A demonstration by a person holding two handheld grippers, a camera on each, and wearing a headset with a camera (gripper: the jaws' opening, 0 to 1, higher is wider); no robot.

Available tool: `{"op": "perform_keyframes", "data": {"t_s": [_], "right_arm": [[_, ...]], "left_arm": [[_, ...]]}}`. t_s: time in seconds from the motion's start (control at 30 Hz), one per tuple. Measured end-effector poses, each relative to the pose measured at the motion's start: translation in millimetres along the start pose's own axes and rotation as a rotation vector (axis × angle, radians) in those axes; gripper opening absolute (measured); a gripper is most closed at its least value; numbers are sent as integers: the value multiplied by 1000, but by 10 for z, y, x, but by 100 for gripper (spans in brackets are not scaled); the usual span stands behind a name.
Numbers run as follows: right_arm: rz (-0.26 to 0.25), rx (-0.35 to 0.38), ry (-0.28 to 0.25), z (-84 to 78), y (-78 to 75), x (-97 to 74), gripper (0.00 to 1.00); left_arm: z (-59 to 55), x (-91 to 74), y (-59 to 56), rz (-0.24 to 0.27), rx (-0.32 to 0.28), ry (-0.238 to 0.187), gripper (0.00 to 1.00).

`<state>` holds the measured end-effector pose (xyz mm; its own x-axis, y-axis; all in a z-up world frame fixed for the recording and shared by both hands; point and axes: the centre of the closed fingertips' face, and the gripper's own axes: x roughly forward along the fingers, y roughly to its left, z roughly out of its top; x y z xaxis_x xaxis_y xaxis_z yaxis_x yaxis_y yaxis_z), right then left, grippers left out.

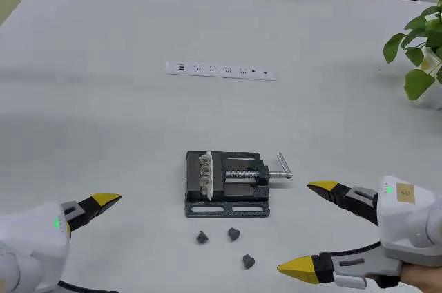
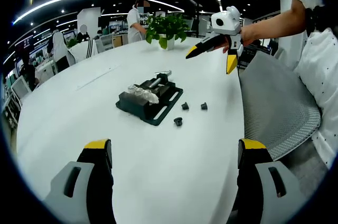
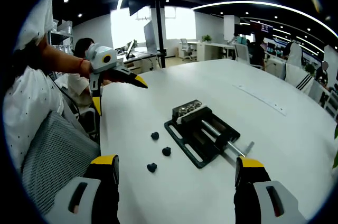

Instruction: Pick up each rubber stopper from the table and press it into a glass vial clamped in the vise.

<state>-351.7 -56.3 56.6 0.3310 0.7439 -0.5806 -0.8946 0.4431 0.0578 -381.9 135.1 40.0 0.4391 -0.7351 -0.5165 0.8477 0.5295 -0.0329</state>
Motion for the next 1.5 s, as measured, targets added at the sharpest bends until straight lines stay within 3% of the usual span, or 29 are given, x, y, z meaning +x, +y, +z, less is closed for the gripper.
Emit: {"op": "perform_keyframes", "data": {"t_s": [0.33, 0.43, 0.83, 1.03, 1.13, 1.23, 1.5], "right_arm": [[-1, 1, -11, -3, -22, -16, 89], [-2, 3, -15, -3, -32, -23, 89], [-8, 10, -28, -17, -94, -64, 87], [-15, 13, -32, -27, -124, -85, 87], [-15, 15, -29, -32, -117, -92, 87], [-17, 18, -29, -39, -115, -97, 86], [-21, 23, -30, -61, -133, -113, 86]], "left_arm": [[46, 132, -53, -7, -2, 13, 98], [66, 184, -68, -9, -12, 21, 90], [172, 453, -114, -8, -68, 43, 73], [113, 568, -79, 3, -103, 79, 62], [74, 626, -42, 16, -158, 105, 55], [69, 679, -13, 25, -175, 110, 51], [-19, 825, -36, 28, -248, 156, 37]]}}
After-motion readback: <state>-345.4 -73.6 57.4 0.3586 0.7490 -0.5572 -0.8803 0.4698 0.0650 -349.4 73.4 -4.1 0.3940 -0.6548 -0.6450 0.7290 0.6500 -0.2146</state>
